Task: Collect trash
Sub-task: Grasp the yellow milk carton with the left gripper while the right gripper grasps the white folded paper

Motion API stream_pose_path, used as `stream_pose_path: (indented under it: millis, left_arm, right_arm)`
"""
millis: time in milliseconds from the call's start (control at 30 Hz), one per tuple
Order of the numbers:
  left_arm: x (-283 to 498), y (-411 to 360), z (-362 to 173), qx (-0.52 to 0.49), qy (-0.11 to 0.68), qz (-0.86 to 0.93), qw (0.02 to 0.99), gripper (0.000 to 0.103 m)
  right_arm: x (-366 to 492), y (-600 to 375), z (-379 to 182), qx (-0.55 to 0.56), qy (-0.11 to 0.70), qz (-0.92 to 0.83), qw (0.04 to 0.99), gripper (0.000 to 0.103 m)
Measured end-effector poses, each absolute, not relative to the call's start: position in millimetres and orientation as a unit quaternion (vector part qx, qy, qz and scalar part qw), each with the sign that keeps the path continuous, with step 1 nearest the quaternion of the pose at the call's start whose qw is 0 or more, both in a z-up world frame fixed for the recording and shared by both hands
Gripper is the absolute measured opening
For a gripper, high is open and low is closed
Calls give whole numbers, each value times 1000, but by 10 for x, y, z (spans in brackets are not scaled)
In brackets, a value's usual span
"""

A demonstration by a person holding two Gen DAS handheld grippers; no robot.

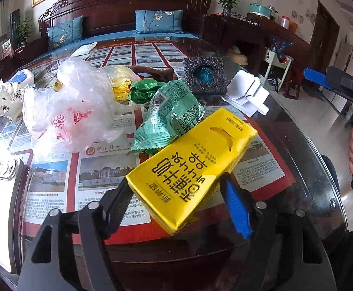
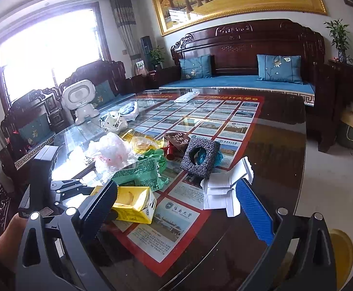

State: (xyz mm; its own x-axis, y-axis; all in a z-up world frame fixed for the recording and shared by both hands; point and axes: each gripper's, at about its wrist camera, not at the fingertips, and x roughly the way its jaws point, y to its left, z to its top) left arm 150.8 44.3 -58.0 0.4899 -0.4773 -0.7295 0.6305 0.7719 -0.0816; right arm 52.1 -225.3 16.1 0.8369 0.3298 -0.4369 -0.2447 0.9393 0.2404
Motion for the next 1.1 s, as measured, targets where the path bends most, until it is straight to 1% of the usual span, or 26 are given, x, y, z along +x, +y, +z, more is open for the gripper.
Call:
stream_pose_path:
  millis: [67, 133, 167, 233, 433, 500, 600, 633, 700, 767, 967, 1100]
  left_arm:
    - [1469, 416, -586, 107, 383, -323, 859, 65]
    - [1451, 409, -586, 114, 379, -321, 860, 66]
    - [1458, 401, -587, 117, 377, -313, 864, 75]
    - [1498, 398, -584, 120, 374, -296, 871, 87]
    - [1566, 352, -554, 137, 377, -305, 864, 87]
    - [1588, 306, -565, 141, 382, -315, 858, 85]
    - [1599, 241, -581, 148, 385, -326, 851, 76]
    - [1599, 222, -589, 151, 386, -330, 848, 70]
    - [1592, 191, -594, 157, 384, -331, 848, 70]
    - [1575, 186, -589, 153, 383, -337, 847, 65]
    - [1519, 202, -566, 142, 376, -333, 853, 56]
    - [1479, 178, -561, 138, 376, -338, 852, 55]
  right_arm:
    - [520, -2260, 154, 87, 246, 151, 953, 95]
    - [525, -2268, 150, 89, 247, 153, 953, 95]
    - [524, -2272, 150, 91, 248, 154, 952, 95]
    - [519, -2271, 155, 92, 248, 157, 952, 95]
    - [510, -2271, 153, 89, 248, 159, 951, 95]
    - [513, -2279, 146, 92, 249, 160, 951, 95]
    - [530, -2287, 125, 92, 253, 157, 950, 95]
    - [543, -2284, 115, 91, 256, 156, 950, 95]
    - [562, -2284, 97, 90, 260, 154, 949, 95]
    - [585, -2286, 78, 88, 264, 153, 948, 95]
    - [776, -2352, -35, 73, 291, 137, 944, 95]
    - [1038, -2547, -148, 86, 318, 119, 937, 95]
